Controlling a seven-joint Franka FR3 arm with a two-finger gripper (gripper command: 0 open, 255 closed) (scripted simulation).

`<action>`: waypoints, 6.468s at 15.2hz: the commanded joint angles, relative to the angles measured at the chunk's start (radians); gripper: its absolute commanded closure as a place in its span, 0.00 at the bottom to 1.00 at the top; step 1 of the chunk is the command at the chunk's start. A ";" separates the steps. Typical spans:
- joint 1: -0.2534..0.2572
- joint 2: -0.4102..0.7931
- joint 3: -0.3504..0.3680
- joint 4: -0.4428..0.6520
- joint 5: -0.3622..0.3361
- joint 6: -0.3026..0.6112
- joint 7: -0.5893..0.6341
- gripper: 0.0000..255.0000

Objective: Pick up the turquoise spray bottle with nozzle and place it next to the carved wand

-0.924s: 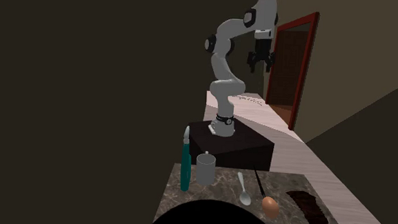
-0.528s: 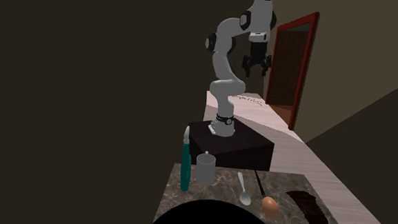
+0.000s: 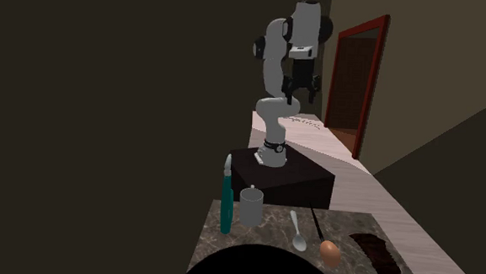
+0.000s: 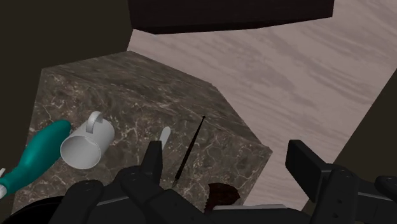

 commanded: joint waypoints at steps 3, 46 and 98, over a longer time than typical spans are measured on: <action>-0.013 0.119 -0.072 0.067 -0.008 0.044 -0.076 0.00; -0.317 1.180 -0.279 0.942 0.354 0.064 -0.553 1.00; 0.082 0.892 -0.192 0.809 0.253 -0.030 -0.075 1.00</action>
